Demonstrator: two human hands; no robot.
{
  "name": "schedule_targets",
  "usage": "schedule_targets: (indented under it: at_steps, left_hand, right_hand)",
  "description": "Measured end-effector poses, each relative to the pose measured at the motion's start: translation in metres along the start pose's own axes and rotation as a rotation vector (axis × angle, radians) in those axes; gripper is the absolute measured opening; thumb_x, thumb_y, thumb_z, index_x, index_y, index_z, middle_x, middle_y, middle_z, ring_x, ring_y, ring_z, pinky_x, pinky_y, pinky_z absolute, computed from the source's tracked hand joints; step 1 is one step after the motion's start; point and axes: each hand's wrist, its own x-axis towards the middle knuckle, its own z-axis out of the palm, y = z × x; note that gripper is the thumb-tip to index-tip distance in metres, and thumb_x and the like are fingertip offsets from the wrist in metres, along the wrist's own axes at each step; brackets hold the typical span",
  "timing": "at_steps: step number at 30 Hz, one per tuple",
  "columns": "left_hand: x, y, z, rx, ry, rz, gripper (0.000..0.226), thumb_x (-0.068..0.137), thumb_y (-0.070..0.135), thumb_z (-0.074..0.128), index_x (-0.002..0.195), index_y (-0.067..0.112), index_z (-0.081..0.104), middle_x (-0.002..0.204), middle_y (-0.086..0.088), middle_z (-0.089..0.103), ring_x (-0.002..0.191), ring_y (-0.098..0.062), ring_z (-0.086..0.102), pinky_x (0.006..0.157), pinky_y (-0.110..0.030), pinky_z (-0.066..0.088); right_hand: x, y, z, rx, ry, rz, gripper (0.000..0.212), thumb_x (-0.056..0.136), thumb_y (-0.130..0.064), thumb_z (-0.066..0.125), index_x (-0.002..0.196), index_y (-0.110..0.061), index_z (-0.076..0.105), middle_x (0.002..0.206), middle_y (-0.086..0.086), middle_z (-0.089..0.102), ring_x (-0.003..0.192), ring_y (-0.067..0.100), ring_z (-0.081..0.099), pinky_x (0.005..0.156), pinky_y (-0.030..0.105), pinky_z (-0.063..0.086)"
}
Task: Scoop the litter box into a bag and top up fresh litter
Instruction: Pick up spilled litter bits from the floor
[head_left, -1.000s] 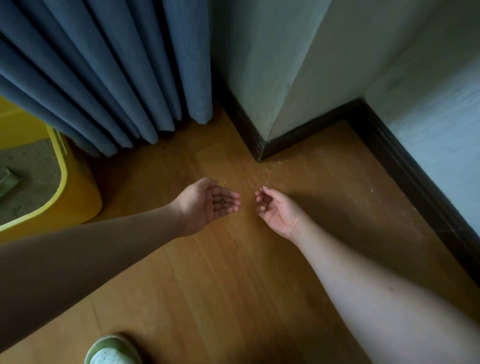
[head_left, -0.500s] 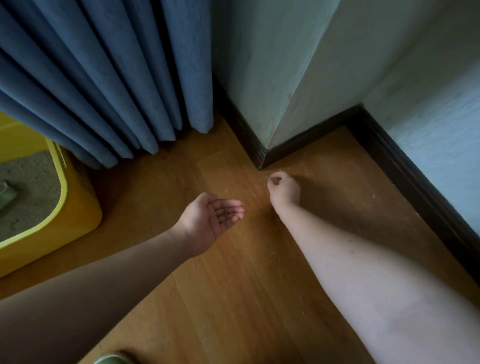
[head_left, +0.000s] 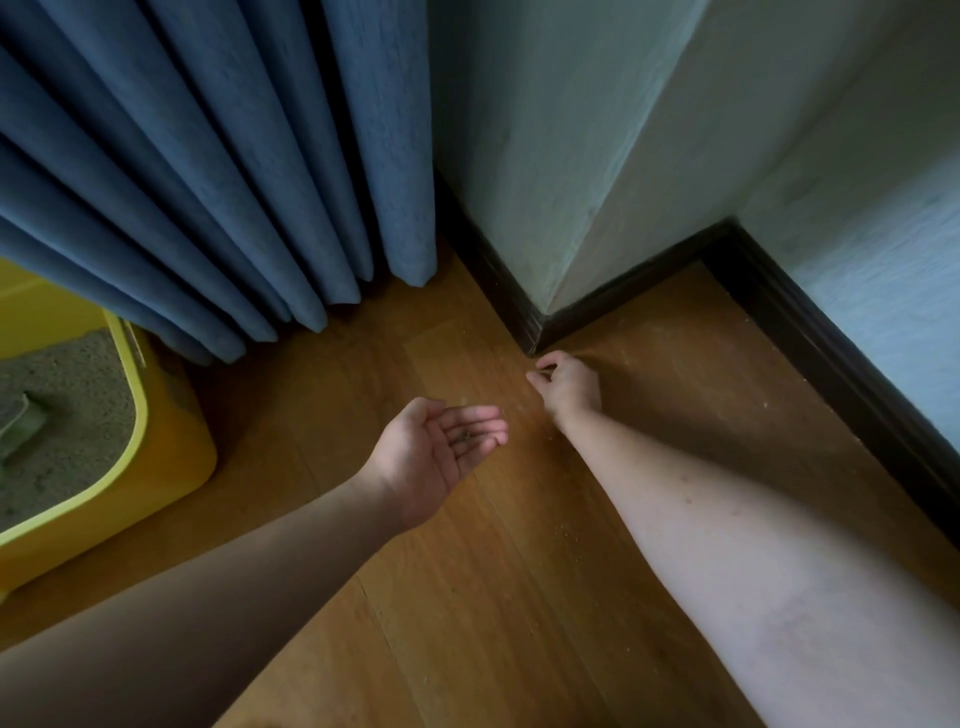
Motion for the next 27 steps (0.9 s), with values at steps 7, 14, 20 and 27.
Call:
schedule_targets:
  at_steps: [7, 14, 20, 27]
  left_hand:
    - [-0.005, 0.0, -0.011, -0.018, 0.06, 0.013, 0.054, 0.098, 0.019, 0.026, 0.101, -0.013, 0.07, 0.108, -0.031, 0.067, 0.095, -0.034, 0.07, 0.079, -0.032, 0.06]
    - [-0.008, 0.003, -0.011, -0.014, 0.098, 0.028, 0.051, 0.099, 0.018, 0.025, 0.11, -0.015, 0.063, 0.104, -0.03, 0.067, 0.091, -0.033, 0.07, 0.078, -0.032, 0.06]
    - [-0.008, 0.004, -0.013, -0.02, 0.105, 0.033, 0.052, 0.099, 0.018, 0.025, 0.107, -0.014, 0.065, 0.103, -0.03, 0.067, 0.092, -0.033, 0.07, 0.079, -0.032, 0.059]
    - [-0.007, 0.002, -0.016, -0.033, 0.102, 0.033, 0.054, 0.099, 0.019, 0.026, 0.101, -0.013, 0.069, 0.104, -0.03, 0.067, 0.093, -0.034, 0.07, 0.076, -0.033, 0.059]
  right_hand:
    - [0.001, 0.005, 0.004, -0.071, 0.043, -0.018, 0.008, 0.091, -0.021, 0.062, 0.098, -0.018, 0.065, 0.097, 0.004, 0.069, 0.09, 0.02, 0.067, 0.06, 0.02, 0.046]
    - [0.002, 0.012, 0.005, -0.04, 0.037, -0.067, 0.02, 0.09, -0.021, 0.063, 0.11, -0.02, 0.06, 0.104, 0.006, 0.068, 0.096, 0.02, 0.066, 0.067, 0.02, 0.048]
    - [0.004, 0.009, 0.008, -0.064, 0.039, -0.079, 0.012, 0.09, -0.021, 0.062, 0.102, -0.02, 0.063, 0.098, 0.004, 0.068, 0.09, 0.019, 0.067, 0.059, 0.018, 0.045]
    - [0.003, 0.007, 0.007, -0.074, 0.032, -0.053, 0.011, 0.094, -0.023, 0.057, 0.103, -0.019, 0.062, 0.1, 0.003, 0.067, 0.088, 0.018, 0.066, 0.059, 0.019, 0.047]
